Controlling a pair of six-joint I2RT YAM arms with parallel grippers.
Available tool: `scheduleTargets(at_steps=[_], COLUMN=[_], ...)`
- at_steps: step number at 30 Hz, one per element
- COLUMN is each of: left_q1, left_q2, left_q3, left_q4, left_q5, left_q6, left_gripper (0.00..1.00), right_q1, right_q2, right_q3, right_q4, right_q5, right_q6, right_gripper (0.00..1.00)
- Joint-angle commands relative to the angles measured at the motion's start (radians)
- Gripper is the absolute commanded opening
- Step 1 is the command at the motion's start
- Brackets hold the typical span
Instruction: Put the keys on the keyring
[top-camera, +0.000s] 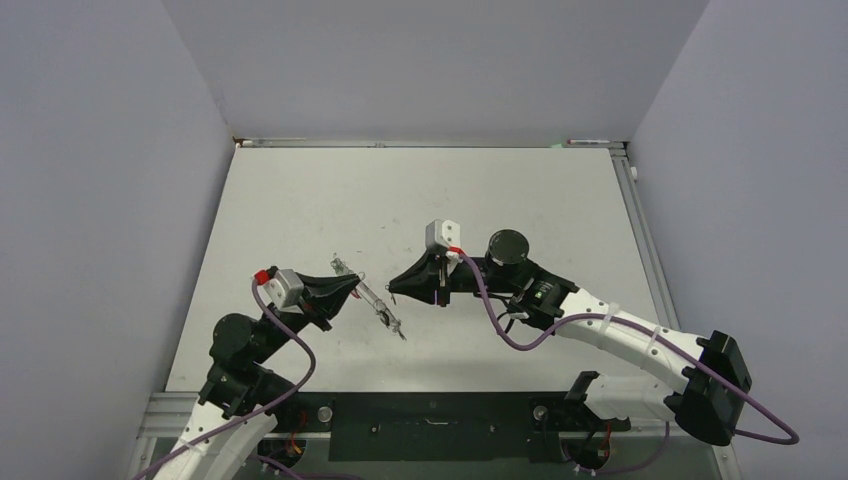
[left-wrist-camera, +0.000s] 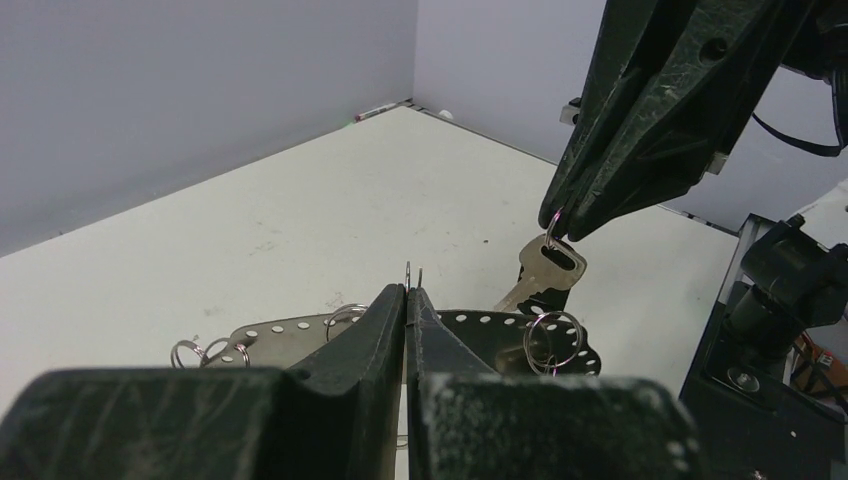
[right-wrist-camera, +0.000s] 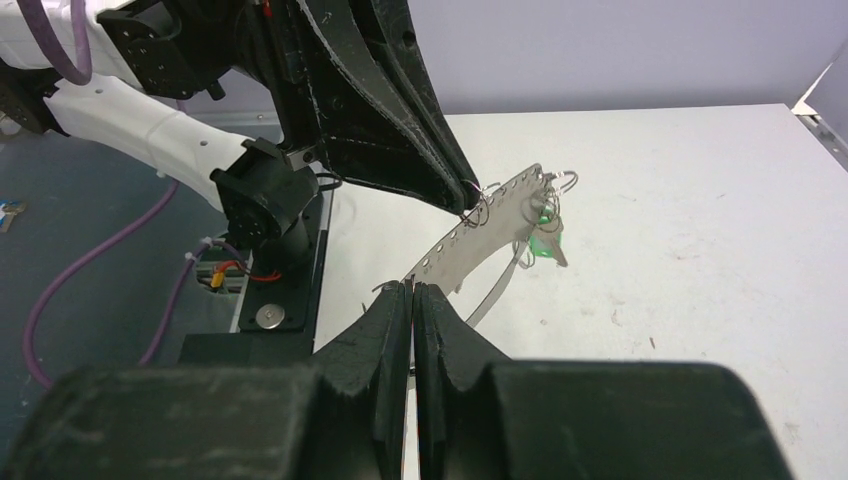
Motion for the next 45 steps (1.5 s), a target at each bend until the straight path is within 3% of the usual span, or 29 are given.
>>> scheduleTargets(at_steps=[1,18,45], left_q1=[0.005,0.004,-0.007], left_q2=[-0.001,0.008,-0.002], left_q3=[0.008,0.014,0.008], left_q4=[0.104,0.079,0.077], left_q5=[0.067,0.147,0.177], left_q6=[0.013,0.004,0.009], left_gripper=[0.00,0.00,0.00], right_q1=[-0.006,-0.007,-0.022], right_q2=[-0.007,0.122,0.164], right_q3=[0.036,0.093,0.090], right_q4=[0.086,0.160,0.208], right_q5=[-0.056,-0.099,-0.068], right_q6=[0.034,0.074,0.130], right_gripper=[0.05,0.05,0.05])
